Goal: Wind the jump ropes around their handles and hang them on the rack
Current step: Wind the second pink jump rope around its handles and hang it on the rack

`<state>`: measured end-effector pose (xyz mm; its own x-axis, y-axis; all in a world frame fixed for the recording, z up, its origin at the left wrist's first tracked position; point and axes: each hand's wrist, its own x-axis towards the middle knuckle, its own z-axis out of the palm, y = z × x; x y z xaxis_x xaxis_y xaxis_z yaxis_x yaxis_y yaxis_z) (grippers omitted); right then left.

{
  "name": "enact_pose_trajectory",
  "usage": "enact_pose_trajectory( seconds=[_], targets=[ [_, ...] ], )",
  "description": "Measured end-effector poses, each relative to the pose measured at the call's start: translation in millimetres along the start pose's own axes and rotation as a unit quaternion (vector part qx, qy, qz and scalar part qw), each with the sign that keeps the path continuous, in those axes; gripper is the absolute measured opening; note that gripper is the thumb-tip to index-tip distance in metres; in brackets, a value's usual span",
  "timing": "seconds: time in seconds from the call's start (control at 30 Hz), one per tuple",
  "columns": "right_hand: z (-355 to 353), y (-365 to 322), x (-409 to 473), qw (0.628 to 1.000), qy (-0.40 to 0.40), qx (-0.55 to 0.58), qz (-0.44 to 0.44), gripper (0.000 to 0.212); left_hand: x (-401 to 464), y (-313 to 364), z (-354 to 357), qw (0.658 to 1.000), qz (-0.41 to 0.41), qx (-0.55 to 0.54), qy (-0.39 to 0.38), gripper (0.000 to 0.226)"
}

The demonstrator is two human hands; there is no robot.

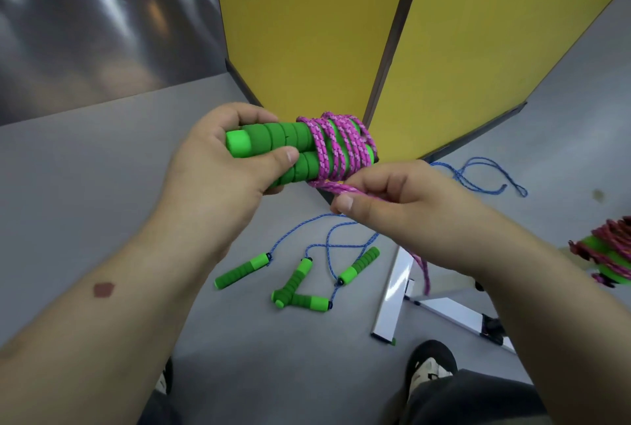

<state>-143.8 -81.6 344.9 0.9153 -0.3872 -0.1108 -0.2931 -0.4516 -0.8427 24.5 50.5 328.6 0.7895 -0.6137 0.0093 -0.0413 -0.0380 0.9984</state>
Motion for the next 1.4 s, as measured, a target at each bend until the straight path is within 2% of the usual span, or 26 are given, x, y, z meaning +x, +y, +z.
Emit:
enact_pose_trajectory(
  seconds=[0.13, 0.2, 0.3, 0.43, 0.53, 0.6, 0.67, 0.7, 0.73, 0.87, 0.97, 1.07, 1.13, 1.2, 1.27, 1.4],
  targets=[
    [-12, -10, -5, 0.996, 0.023, 0.069, -0.057, 0.015, -1, -4, -1, 0.989, 0.038, 0.133, -0.041, 0.037],
    [-21, -9, -7, 0.991, 0.048, 0.095, -0.077, 0.016, -2, -3, 1, 0.986, 0.033, 0.141, -0.081, 0.041],
    [-24, -7, -5, 0.99, 0.081, 0.084, -0.08, 0.022, -5, 3, 2, 0.98, 0.002, 0.086, -0.181, 0.04],
    [-21, -2, -2, 0.982, 0.154, 0.097, -0.053, 0.029, -10, 10, 1, 0.946, -0.031, -0.039, -0.321, 0.038],
    [-22, 4, 2, 0.979, 0.137, 0.149, -0.022, 0.027, -11, 13, -2, 0.922, -0.066, -0.135, -0.357, 0.038],
    [-23, 12, 2, 0.977, 0.096, 0.184, 0.035, 0.025, -9, 13, -4, 0.907, -0.08, -0.178, -0.372, 0.043],
    [-20, 24, 2, 0.971, 0.088, 0.204, 0.091, 0.019, -10, 14, -5, 0.886, -0.09, -0.241, -0.387, 0.05],
    [-16, 33, 4, 0.97, 0.107, 0.185, 0.115, 0.011, -10, 16, -4, 0.879, -0.099, -0.277, -0.376, 0.051],
    [-13, 42, 7, 0.972, 0.121, 0.159, 0.124, 0.018, -11, 18, -2, 0.879, -0.109, -0.306, -0.35, 0.051],
    [4, 22, 6, 0.988, -0.012, 0.082, 0.132, 0.03, -15, 24, 11, 0.922, -0.112, -0.323, -0.181, 0.038],
    [6, 0, 0, 0.991, -0.066, 0.005, 0.114, 0.031, -12, 11, 14, 0.97, -0.05, -0.22, -0.089, 0.037],
    [5, -9, -3, 0.994, -0.035, -0.073, 0.069, 0.027, -9, 0, 12, 0.997, 0.017, -0.073, -0.012, 0.039],
    [4, -14, -5, 0.998, 0.005, -0.058, 0.003, 0.028, -9, -1, 12, 0.998, 0.056, 0.022, 0.015, 0.034],
    [4, -15, -5, 0.997, 0.049, -0.046, -0.046, 0.018, -10, -3, 14, 0.991, 0.088, 0.093, 0.031, 0.033],
    [4, -17, -6, 0.997, 0.055, 0.002, -0.057, 0.01, -13, -3, 17, 0.987, 0.105, 0.116, 0.031, 0.03],
    [1, -18, -8, 0.989, 0.038, 0.131, -0.058, 0.009, -19, -5, 26, 0.989, 0.095, 0.115, 0.002, 0.036]
  ],
)
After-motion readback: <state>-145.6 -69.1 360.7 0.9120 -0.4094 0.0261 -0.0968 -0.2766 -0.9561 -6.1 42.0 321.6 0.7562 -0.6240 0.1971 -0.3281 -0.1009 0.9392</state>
